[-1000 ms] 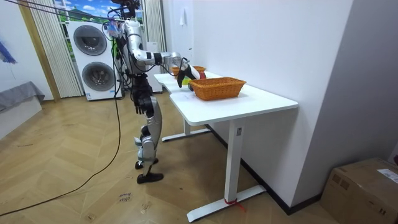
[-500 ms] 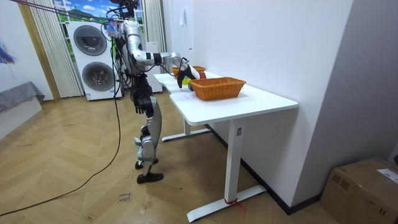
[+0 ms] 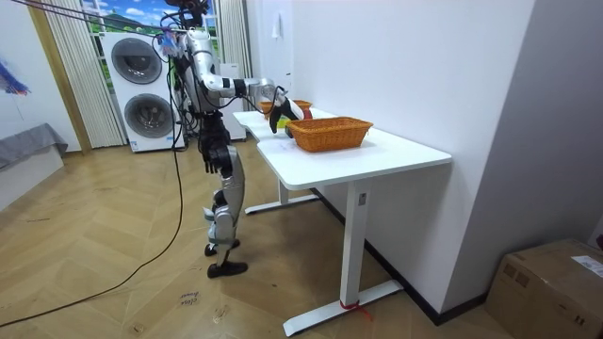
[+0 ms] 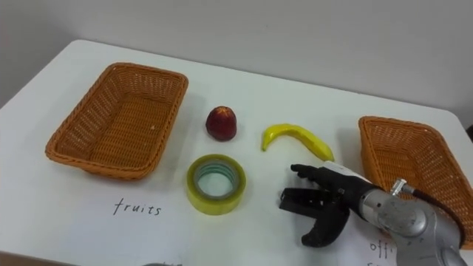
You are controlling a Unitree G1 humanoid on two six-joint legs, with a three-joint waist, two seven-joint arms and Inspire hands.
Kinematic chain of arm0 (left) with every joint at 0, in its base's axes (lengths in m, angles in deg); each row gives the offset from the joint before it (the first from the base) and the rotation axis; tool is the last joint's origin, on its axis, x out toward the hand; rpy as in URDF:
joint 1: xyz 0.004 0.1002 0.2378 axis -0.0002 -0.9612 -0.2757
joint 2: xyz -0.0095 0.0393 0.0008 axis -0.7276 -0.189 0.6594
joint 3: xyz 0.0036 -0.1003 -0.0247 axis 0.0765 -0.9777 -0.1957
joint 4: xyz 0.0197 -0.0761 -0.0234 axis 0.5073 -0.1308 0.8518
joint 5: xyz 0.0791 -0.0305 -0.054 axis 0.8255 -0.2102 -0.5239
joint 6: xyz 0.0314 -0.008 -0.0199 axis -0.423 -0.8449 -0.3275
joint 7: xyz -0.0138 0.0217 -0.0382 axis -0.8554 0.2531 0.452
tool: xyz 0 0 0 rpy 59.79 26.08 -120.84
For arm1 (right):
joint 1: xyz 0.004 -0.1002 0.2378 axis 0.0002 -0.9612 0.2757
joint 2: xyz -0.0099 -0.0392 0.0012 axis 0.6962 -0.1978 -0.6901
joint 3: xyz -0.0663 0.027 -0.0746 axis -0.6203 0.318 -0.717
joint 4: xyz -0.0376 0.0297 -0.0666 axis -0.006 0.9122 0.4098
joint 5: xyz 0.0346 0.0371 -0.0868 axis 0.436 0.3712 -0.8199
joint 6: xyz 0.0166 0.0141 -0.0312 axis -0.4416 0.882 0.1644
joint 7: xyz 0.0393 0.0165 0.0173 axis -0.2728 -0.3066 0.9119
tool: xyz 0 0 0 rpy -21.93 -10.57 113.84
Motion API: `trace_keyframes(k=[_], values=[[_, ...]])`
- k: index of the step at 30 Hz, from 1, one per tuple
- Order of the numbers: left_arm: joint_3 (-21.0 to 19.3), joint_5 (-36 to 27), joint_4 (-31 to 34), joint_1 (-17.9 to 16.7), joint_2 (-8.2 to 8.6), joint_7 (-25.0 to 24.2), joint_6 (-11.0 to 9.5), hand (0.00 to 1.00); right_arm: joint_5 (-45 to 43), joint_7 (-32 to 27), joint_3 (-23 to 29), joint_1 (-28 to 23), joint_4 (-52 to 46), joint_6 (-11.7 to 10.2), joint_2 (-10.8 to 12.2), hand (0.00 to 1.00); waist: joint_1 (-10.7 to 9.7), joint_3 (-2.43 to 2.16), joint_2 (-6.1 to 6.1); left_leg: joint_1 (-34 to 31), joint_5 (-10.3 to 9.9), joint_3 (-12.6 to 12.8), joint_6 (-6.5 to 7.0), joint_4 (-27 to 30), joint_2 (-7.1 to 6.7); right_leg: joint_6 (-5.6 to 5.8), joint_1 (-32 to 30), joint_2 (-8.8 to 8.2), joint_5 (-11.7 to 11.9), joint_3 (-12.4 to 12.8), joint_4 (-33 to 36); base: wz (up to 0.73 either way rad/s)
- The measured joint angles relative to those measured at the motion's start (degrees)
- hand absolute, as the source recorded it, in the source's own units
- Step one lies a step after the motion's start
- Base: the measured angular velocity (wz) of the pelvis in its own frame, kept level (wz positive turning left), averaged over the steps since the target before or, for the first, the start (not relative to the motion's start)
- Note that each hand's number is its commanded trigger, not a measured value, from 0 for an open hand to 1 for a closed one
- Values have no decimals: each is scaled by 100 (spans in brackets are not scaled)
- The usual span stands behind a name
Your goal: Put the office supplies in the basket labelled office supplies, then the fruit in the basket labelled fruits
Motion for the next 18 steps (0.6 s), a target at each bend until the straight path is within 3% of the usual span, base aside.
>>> trace_keyframes(k=[9, 10, 11, 18], values=[[1, 3, 42, 71, -2, 2, 19, 0, -186, -49, -44, 15, 2, 0, 2, 0, 13, 0, 0, -4, 0, -2, 1, -8, -7, 2, 1, 0, 1, 0, 2, 0], [1, 3, 42, 70, -2, 5, 26, 0, -187, -53, -44, 15, 3, 0, 2, 56, 14, 0, 0, -6, 0, -2, 1, -9, -8, 2, 1, 1, 1, 0, 1, 0], [1, 3, 41, 70, -2, 8, 27, 0, -187, -56, -44, 15, 4, 0, 2, 100, 14, 0, 0, -7, 0, -2, 1, -9, -9, 2, 1, 1, 1, 0, 0, 0], [5, 2, 33, 71, -2, 75, 29, 0, -327, -401, -42, 146, 132, 3, 3, 100, 24, 0, -1, -8, 0, -8, 1, -4, -12, 2, 1, 1, 1, -7, -1, 0]])
